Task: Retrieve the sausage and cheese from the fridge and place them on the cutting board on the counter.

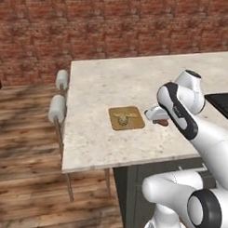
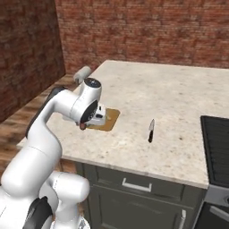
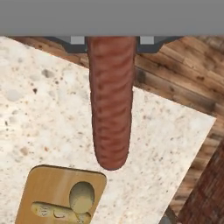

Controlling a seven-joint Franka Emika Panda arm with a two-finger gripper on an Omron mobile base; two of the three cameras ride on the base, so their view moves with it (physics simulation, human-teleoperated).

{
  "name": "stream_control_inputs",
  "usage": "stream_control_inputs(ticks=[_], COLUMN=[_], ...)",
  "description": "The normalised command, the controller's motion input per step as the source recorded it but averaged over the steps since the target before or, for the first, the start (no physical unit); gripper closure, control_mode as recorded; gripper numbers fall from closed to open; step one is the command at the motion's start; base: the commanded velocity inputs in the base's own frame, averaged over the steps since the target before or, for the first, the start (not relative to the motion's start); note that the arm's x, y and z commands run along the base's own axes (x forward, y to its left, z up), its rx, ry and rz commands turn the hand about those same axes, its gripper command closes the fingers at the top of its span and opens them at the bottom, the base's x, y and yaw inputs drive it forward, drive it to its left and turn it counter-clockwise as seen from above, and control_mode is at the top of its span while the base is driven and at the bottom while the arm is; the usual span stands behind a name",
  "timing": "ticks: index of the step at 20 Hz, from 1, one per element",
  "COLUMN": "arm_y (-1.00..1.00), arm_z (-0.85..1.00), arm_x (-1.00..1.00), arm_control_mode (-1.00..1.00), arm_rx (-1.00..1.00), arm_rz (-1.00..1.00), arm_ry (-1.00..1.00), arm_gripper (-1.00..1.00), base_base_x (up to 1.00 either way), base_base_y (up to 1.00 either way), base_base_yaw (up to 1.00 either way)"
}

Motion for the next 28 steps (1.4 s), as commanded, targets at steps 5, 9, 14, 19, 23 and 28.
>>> stream_control_inputs(ticks=[5,9,14,19,23,28], arm_y=[0.00,0.00,0.00,0.00,0.00,0.00], arm_z=[0.00,0.00,0.00,0.00,0.00,0.00], arm_x=[0.00,0.00,0.00,0.00,0.00,0.00], arm_control_mode=[1.00,1.00,1.00,1.00,1.00,1.00], arm_rx=[0.00,0.00,0.00,0.00,0.00,0.00], arm_rz=[0.00,0.00,0.00,0.00,0.00,0.00], arm_ry=[0.00,0.00,0.00,0.00,0.00,0.00], arm_gripper=[1.00,1.00,1.00,1.00,1.00,1.00], base_base_x=[0.45,0.32,0.31,0.51,0.45,0.00], base_base_y=[0.07,0.10,0.18,0.28,0.22,0.00], base_base_yaw=[-0.12,-0.03,0.00,0.00,0.00,0.00])
